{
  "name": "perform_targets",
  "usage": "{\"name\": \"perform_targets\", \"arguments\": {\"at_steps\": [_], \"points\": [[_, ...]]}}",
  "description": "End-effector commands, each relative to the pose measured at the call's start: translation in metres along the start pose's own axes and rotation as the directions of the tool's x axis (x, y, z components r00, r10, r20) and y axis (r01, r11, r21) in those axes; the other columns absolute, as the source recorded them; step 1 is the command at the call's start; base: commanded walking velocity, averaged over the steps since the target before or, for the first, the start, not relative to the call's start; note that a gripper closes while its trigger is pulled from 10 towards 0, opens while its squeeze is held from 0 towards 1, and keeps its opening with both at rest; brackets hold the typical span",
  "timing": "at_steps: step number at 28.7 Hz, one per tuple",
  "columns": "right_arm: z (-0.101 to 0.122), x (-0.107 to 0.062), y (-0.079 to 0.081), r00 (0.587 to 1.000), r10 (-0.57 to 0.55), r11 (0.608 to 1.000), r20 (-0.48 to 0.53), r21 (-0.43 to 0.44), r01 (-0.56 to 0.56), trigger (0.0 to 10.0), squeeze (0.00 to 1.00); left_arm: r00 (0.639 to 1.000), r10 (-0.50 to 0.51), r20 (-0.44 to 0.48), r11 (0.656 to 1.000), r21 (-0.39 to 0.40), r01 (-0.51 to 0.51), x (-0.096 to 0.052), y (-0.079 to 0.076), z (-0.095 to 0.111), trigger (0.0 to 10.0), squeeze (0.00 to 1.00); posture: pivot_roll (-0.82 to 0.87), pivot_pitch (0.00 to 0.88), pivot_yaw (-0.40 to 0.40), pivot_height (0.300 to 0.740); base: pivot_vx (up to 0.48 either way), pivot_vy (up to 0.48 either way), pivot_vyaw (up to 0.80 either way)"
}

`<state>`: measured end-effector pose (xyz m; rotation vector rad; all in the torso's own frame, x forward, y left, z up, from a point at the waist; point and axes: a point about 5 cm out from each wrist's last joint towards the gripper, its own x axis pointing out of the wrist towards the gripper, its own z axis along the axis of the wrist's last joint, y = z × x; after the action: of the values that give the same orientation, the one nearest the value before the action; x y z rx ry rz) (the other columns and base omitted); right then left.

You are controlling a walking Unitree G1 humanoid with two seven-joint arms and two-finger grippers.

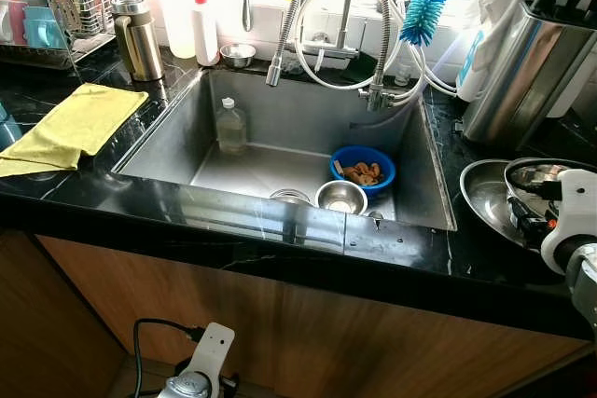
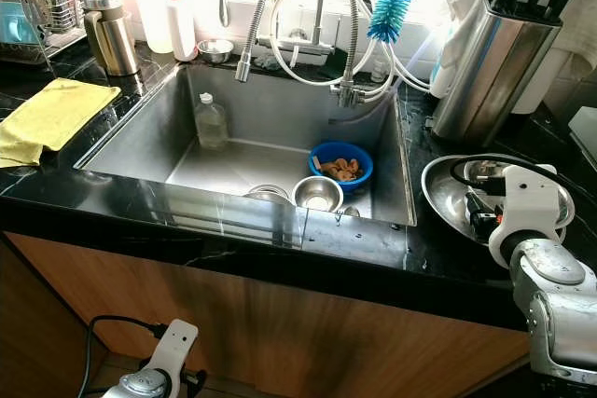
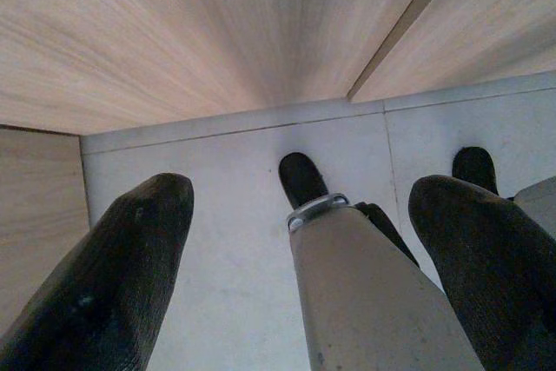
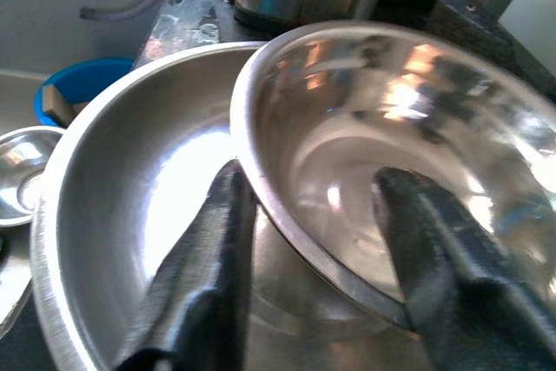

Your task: Kitchen organization

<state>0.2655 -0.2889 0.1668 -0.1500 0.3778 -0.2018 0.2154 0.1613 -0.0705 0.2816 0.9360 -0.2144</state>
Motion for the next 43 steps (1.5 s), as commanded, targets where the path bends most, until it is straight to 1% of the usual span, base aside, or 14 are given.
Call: {"name": "perform_targets", "arguments": {"at_steps": [1,9,21,24,28,29,30,31,32,33,36,40,43], "points": [[0.002,0.001,0.0,1.0,0.002,1.0,0.0,-0.011,-0.002,0.0,0.0,1.0,0.0,0.019,1.0,-0.003,0.0,0.001,0.0,0.007,10.0,0.0,0.04,0.005,-0.073,0.736,0.0,0.0,0.0],[0.004,0.005,0.002,1.0,0.012,1.0,0.007,-0.011,-0.012,0.0,0.0,1.0,0.004,0.01,1.0,-0.007,-0.004,0.0,0.0,0.004,10.0,0.0,0.05,0.0,-0.077,0.736,0.0,0.0,0.0],[0.007,0.006,0.003,1.0,0.012,1.0,0.023,-0.012,-0.012,0.0,0.0,1.0,0.012,0.01,1.0,-0.017,-0.012,0.0,0.001,0.004,10.0,0.0,0.05,0.0,-0.079,0.736,0.0,0.0,0.0],[0.012,0.005,-0.001,0.998,-0.027,1.0,0.05,-0.004,0.027,0.0,0.0,1.0,0.012,0.007,1.0,-0.019,-0.012,0.0,0.001,0.003,10.0,0.0,0.05,0.0,-0.077,0.736,0.0,0.0,0.0],[0.02,0.003,-0.002,0.997,-0.032,0.999,0.071,-0.006,0.033,0.0,0.0,1.0,0.013,0.008,1.0,-0.021,-0.013,0.0,0.001,0.003,10.0,0.0,0.05,0.0,-0.078,0.736,0.0,0.0,0.0],[0.023,0.003,-0.001,0.996,-0.031,0.999,0.083,-0.013,0.032,1.1,0.0,1.0,0.013,0.008,1.0,-0.022,-0.013,0.0,0.001,0.003,10.0,0.0,0.05,0.0,-0.079,0.736,0.0,0.0,0.0],[0.024,0.002,-0.001,0.996,-0.031,0.999,0.087,-0.015,0.032,9.6,0.0,1.0,0.013,0.008,1.0,-0.023,-0.013,0.0,0.001,0.003,10.0,0.0,0.05,0.0,-0.079,0.736,0.0,0.0,0.0],[0.027,0.002,0.0,0.994,-0.031,0.999,0.102,-0.018,0.033,10.0,0.0,1.0,0.014,0.009,1.0,-0.024,-0.013,0.0,0.001,0.004,10.0,0.0,0.05,0.0,-0.078,0.736,0.0,0.0,0.0],[0.027,0.002,0.0,0.994,-0.031,0.999,0.102,-0.018,0.033,10.0,0.0,1.0,0.014,0.009,1.0,-0.024,-0.013,0.0,0.001,0.004,10.0,0.0,0.05,0.0,-0.078,0.736,0.0,0.0,0.0],[0.032,0.001,0.0,0.991,-0.03,0.999,0.127,-0.021,0.033,10.0,0.0,1.0,0.013,0.008,1.0,-0.024,-0.013,0.0,0.001,0.003,10.0,0.0,0.05,0.0,-0.078,0.736,0.0,0.0,0.0],[0.038,0.0,0.001,0.987,-0.028,0.999,0.157,-0.016,0.031,10.0,0.0,1.0,0.012,0.008,1.0,-0.025,-0.012,0.0,0.0,0.003,10.0,0.0,0.05,0.0,-0.08,0.736,0.0,0.0,0.0],[0.051,-0.003,0.005,0.972,-0.012,1.0,0.234,0.026,0.006,10.0,0.0,1.0,0.012,0.008,1.0,-0.027,-0.012,0.0,0.0,0.003,10.0,0.0,0.05,0.0,-0.081,0.736,0.0,0.0,0.0],[0.051,-0.003,0.005,0.972,-0.011,1.0,0.235,0.027,0.005,10.0,0.0,1.0,0.012,0.008,1.0,-0.027,-0.012,0.0,0.0,0.003,10.0,0.0,0.05,0.0,-0.081,0.736,0.0,0.0,0.0]]}}
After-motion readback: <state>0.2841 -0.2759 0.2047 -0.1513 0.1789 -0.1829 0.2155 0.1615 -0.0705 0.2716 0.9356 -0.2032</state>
